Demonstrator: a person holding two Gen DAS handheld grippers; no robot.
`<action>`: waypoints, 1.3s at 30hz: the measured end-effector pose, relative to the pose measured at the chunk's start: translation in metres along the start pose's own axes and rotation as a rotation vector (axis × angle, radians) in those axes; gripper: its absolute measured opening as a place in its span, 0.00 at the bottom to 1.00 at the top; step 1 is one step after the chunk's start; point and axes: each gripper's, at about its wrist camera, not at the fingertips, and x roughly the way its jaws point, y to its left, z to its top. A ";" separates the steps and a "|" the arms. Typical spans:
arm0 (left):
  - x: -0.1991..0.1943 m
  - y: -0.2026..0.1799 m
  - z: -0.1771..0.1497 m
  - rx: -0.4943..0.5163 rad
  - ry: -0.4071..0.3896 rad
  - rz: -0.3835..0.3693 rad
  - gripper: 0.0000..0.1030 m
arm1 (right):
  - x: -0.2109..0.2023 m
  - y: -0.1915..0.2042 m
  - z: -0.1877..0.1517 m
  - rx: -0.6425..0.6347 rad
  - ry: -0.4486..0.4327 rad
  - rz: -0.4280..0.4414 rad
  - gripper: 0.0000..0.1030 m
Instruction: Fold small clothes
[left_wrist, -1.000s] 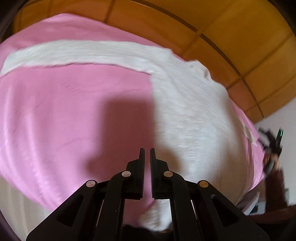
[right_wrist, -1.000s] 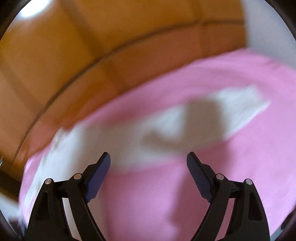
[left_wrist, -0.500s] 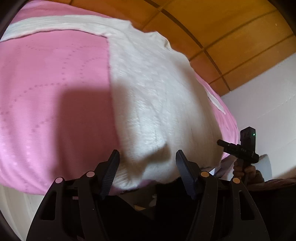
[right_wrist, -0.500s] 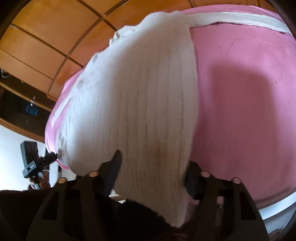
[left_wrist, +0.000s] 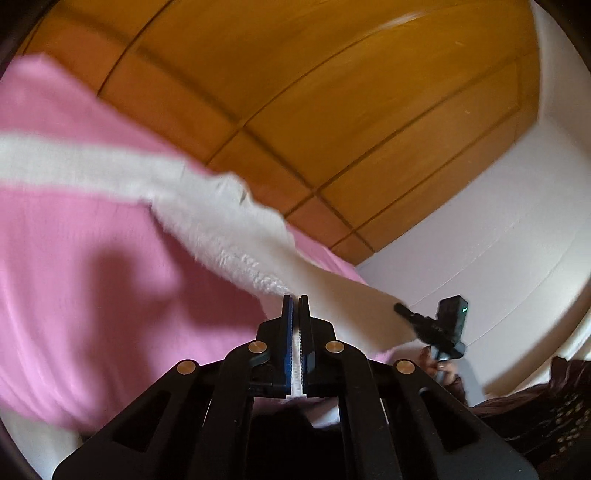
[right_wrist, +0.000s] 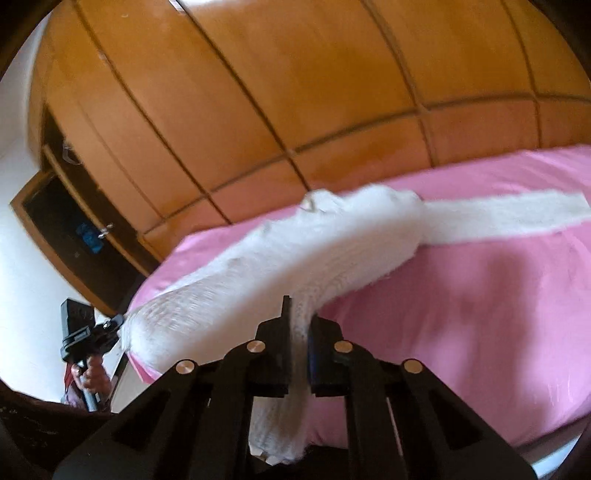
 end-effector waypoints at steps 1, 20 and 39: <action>0.007 0.013 -0.013 -0.045 0.040 0.039 0.02 | 0.006 -0.007 -0.007 0.031 0.021 -0.014 0.06; 0.027 0.087 -0.059 -0.202 0.210 0.325 0.01 | 0.049 -0.056 -0.067 0.187 0.255 -0.188 0.08; 0.065 0.061 -0.041 -0.063 0.174 0.271 0.00 | 0.100 -0.055 -0.076 0.164 0.279 -0.148 0.09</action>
